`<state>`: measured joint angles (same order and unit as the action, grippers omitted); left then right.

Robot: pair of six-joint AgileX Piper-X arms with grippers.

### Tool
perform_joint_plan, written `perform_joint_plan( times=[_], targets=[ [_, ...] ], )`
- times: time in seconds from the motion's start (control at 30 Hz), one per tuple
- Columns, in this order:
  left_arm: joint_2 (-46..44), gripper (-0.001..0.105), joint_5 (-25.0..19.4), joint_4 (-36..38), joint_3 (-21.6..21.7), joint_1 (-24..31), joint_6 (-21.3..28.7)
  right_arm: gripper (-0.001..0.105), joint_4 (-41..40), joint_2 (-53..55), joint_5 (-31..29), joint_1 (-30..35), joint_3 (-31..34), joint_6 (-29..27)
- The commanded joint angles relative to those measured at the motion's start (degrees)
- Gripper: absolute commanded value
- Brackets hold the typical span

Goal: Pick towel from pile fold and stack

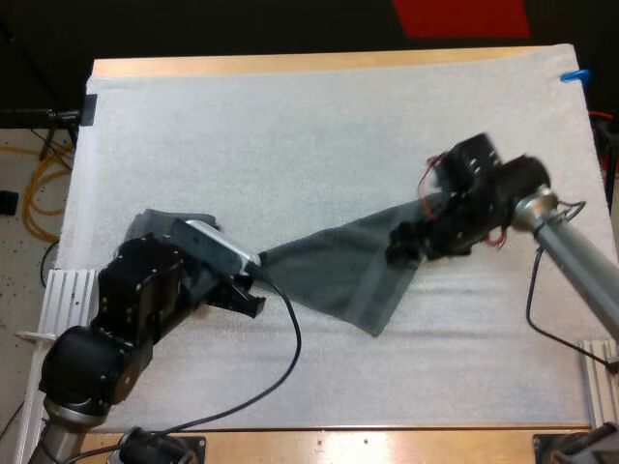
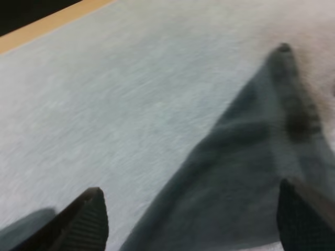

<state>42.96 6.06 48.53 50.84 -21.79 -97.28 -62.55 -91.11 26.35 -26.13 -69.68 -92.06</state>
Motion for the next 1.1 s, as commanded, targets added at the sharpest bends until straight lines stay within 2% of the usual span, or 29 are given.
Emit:
perform_joint_plan(
  times=[0.0, 0.1, 0.23, 0.3, 0.37, 0.5, 0.77, 1.07],
  targets=[
    [-0.35, 0.065, -1.1, 0.47, 0.37, 0.83, -0.94, 0.068, -0.72, 0.98, 0.83, -1.16, 0.71, 0.63],
    [-0.35, 0.065, -1.22, 2.48, 0.37, 5.61, -0.95, 0.068, 1.63, 2.88, 0.83, -4.29, 5.19, 4.44],
    [-0.35, 0.065, -1.05, 4.94, 0.37, 15.0, 0.81, 0.068, 8.69, 5.53, 0.83, -7.87, 12.3, 12.14],
    [-0.35, 0.065, -0.87, 5.45, 0.37, 17.88, 1.37, 0.068, 11.91, 6.82, 0.83, -9.04, 14.64, 15.91],
    [-0.35, 0.065, 1.5, 5.46, 0.37, 20.79, 1.38, 0.068, 15.66, 8.12, 0.83, -10.65, 17.32, 20.47],
    [-0.35, 0.065, 3.16, 5.65, 0.37, 21.87, 1.38, 0.068, 21.44, 8.82, 0.83, -13.02, 21.01, 27.37],
    [-0.35, 0.065, 5.32, 7.35, 0.37, 21.79, 1.38, 0.068, 42.81, 8.81, 0.86, -13.49, 31.73, 47.29],
    [-0.35, 0.065, 9.63, 7.35, 0.37, 21.79, 1.38, 0.068, 55.11, 8.33, 0.43, -13.49, 38.94, 56.49]
  ],
)
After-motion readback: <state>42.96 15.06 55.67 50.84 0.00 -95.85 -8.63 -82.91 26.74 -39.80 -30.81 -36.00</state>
